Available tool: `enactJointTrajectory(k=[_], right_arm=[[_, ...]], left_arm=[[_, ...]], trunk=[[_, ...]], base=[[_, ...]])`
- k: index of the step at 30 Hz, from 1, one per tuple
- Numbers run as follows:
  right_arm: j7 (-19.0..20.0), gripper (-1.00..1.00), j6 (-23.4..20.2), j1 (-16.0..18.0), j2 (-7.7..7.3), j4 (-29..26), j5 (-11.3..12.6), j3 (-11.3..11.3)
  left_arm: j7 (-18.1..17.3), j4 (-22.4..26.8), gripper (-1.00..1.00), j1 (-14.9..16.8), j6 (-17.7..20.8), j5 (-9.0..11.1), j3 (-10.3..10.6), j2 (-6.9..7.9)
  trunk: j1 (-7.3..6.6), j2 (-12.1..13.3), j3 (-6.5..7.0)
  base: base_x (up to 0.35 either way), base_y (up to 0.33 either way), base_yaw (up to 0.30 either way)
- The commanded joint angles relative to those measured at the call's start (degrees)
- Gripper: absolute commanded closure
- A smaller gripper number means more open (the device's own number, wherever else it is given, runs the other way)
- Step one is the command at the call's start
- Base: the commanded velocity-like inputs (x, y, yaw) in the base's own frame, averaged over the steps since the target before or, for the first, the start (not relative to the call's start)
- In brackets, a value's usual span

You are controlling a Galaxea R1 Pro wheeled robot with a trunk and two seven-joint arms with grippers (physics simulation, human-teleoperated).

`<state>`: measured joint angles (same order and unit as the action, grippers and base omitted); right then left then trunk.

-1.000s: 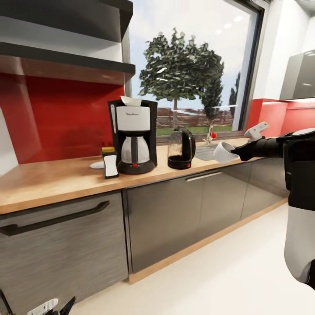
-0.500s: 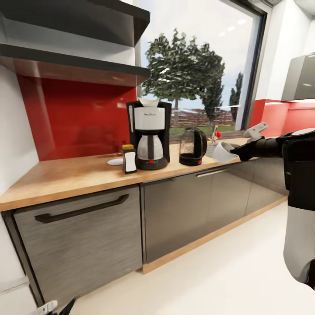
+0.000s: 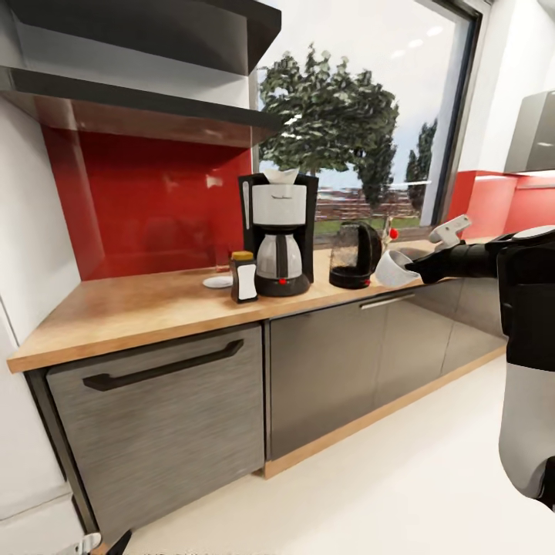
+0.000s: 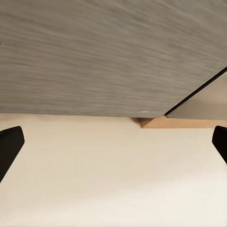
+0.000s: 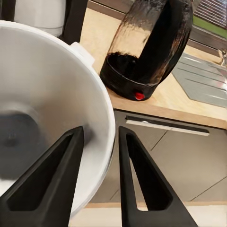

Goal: Set up a coffee station on the kitchen countertop: keep the coffee maker on the countertop, move the bottle of coffee from the kitchen shelf to the counter next to the coffee maker, place a paper coffee filter on top of the coffee maker, put the saucer next to the coffee maker with the coffee cup on the saucer, and place the electric kettle next to the coffee maker.

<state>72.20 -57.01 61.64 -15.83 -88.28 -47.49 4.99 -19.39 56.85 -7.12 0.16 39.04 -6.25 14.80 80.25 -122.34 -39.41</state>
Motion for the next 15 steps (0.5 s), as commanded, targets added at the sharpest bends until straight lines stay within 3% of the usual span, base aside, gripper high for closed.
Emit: enactJointTrajectory(k=[1,15], right_arm=[[0.7,1.0,-0.4,0.1,-0.01,0.0,-0.5,0.0],[0.7,1.0,-0.4,0.1,-0.07,0.0,-0.5,0.0]], left_arm=[[-0.2,0.0,-1.0,0.0,0.0,0.4,0.0,0.0],[-0.2,0.0,-1.0,0.0,0.0,0.4,0.0,-0.03]], trunk=[[-0.01,0.0,-0.15],[-0.01,0.0,-1.42]], base=[[0.0,0.006,0.0],[-0.001,0.011,0.0]])
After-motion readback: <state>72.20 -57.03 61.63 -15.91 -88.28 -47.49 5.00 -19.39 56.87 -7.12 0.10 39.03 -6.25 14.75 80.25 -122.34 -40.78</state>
